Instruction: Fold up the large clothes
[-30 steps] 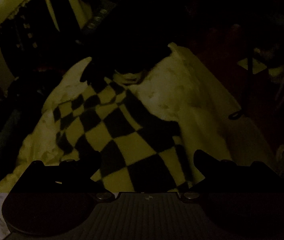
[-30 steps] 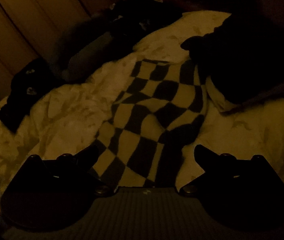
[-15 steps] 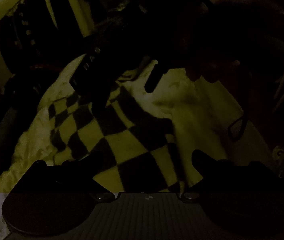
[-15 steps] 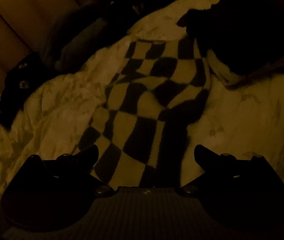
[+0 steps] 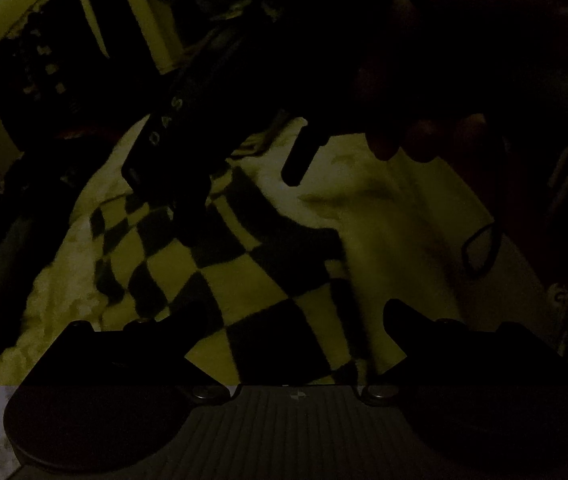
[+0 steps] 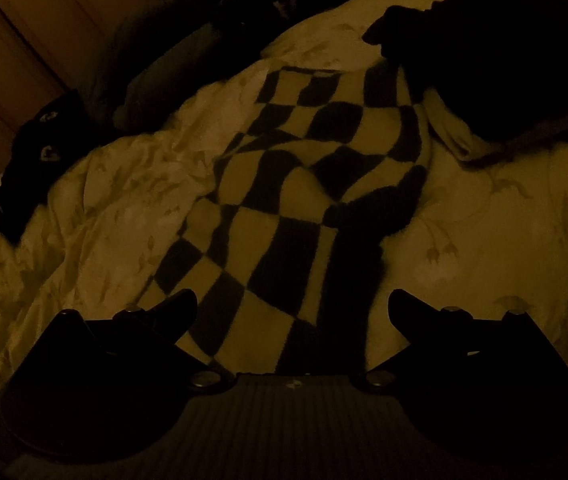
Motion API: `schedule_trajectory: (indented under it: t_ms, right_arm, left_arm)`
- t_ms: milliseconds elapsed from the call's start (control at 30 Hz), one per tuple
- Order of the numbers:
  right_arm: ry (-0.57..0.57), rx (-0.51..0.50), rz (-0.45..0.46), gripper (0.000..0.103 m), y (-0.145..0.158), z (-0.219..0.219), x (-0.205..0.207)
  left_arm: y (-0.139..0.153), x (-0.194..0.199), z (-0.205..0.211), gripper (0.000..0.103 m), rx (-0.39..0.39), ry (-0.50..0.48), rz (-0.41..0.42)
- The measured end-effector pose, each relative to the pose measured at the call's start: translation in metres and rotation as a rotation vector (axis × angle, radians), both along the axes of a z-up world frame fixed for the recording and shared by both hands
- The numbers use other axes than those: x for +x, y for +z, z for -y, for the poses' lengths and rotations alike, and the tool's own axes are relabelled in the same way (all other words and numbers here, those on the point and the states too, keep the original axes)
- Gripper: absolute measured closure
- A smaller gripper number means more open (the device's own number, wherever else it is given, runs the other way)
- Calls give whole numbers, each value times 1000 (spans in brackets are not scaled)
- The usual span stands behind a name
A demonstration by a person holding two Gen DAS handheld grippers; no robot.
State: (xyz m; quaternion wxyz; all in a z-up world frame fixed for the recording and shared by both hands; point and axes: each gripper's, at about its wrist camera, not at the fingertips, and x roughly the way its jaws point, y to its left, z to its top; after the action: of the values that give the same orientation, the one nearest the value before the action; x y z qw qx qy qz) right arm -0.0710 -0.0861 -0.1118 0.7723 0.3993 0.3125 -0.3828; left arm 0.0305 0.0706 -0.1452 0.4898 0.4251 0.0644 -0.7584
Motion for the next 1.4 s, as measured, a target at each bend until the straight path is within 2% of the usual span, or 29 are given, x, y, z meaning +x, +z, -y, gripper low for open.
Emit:
schedule_trajectory:
  t_ms: [100,200,333,433,533,667,733,767,800,833,867,933,1000,1067,1133,1267,1333,1400]
  right_arm:
    - [-29,-8,14,2,-2,-2,-5]
    - [-67,-44,59,2,-2,-8,-17]
    - [-145,-77,128,2,-6,-21,-42]
    - [-167,-87,197,2,-15,-31,-55]
    - [-173,-43,262,10,-32,-33,-57]
    - [-136,-6,281,27,-50,-36,-44]
    - [-123,17,247,37,-62,-36,-33]
    - [-120,13,229,57,-65,-37,-27]
    - [-122,-7,211,85,-67,-38,-22]
    - [-126,-24,221,90,-67,-40,-22]
    - [-132,-38,253,90,-64,-42,-22]
    - [-129,-89,317,91,-50,-47,-23]
    - [-115,-142,383,93,-31,-53,-23]
    - [-97,-191,512,94,-8,-54,-26]
    - [-68,-263,606,94,23,-52,-22]
    - [31,-390,719,98,92,-40,8]
    - [84,-424,750,98,128,-35,36]
    - [171,-446,788,98,154,-31,66]
  left_arm:
    - [-3,1,-3,0,-21,-23,-8]
    - [-8,-2,-11,0,-84,-61,9]
    - [-26,-10,-21,0,-149,-109,87]
    - [-38,-14,-13,0,-126,-111,120]
    - [-46,-11,-5,0,-98,-70,124]
    - [-54,-1,5,0,-51,-19,94]
    - [-56,-2,7,0,-45,-21,98]
    - [-56,-2,8,5,-47,-32,93]
    - [-54,-2,10,13,-43,-35,80]
    - [-51,1,14,23,-38,-26,60]
    - [-44,6,19,32,-35,-10,21]
    - [-29,24,32,41,-16,37,-99]
    - [-7,46,47,46,4,90,-242]
    - [24,72,56,51,-24,146,-393]
    - [61,102,65,53,-94,205,-521]
    - [127,167,77,58,-229,284,-741]
    - [160,194,69,60,-341,301,-785]
    - [185,214,55,61,-461,330,-771]
